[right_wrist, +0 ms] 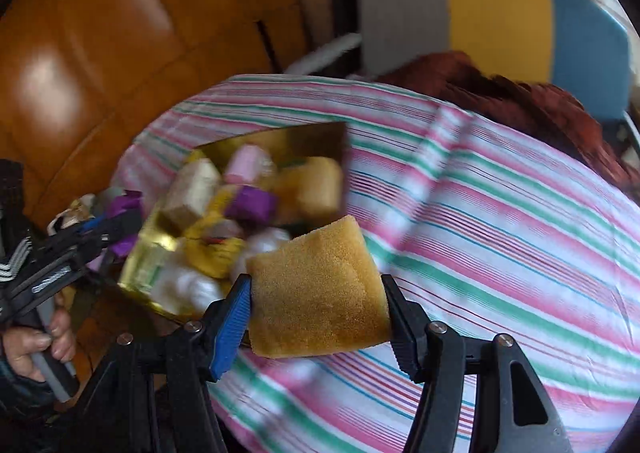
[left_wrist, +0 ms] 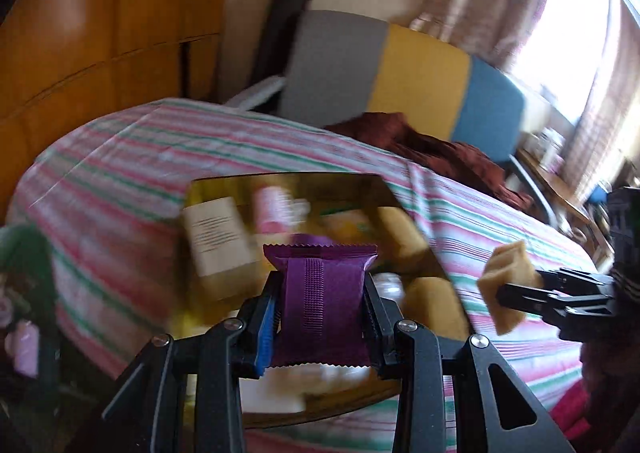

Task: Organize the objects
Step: 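Carry purple packet and yellow sponge to the tray and release both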

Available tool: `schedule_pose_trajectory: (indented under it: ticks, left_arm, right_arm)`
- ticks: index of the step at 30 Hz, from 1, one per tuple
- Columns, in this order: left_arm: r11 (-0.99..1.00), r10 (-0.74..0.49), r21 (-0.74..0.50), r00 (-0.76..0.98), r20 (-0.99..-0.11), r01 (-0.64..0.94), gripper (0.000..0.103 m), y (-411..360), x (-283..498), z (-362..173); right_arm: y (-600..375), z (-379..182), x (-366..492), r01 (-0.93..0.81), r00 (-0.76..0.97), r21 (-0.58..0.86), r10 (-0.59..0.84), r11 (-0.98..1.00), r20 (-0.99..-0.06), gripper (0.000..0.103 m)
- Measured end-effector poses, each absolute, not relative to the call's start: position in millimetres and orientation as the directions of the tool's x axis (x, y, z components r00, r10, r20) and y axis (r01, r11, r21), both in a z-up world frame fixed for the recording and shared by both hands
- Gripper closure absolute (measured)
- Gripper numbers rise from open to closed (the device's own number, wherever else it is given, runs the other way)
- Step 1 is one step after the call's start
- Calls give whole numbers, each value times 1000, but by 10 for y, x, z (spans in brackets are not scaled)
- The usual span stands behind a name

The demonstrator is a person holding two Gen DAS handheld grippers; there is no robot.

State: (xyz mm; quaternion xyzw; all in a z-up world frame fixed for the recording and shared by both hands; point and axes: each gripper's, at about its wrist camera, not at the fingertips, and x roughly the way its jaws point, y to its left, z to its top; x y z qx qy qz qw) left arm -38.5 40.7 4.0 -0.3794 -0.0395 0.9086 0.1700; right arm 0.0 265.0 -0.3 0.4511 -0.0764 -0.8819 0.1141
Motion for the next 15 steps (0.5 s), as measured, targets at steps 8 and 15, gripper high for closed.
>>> schedule_pose_trajectory:
  ticks: [8, 15]
  left_arm:
    - [-955, 297, -214, -663, -687, -206, 66, 50, -342, -66]
    - [-958, 284, -179, -662, -693, -223, 66, 187, -423, -85]
  right_arm:
    - [2134, 2, -290, 216, -543, 222, -306, -951, -782, 40]
    - [2050, -19, -474, 196, -540, 208, -283, -958, -793, 40]
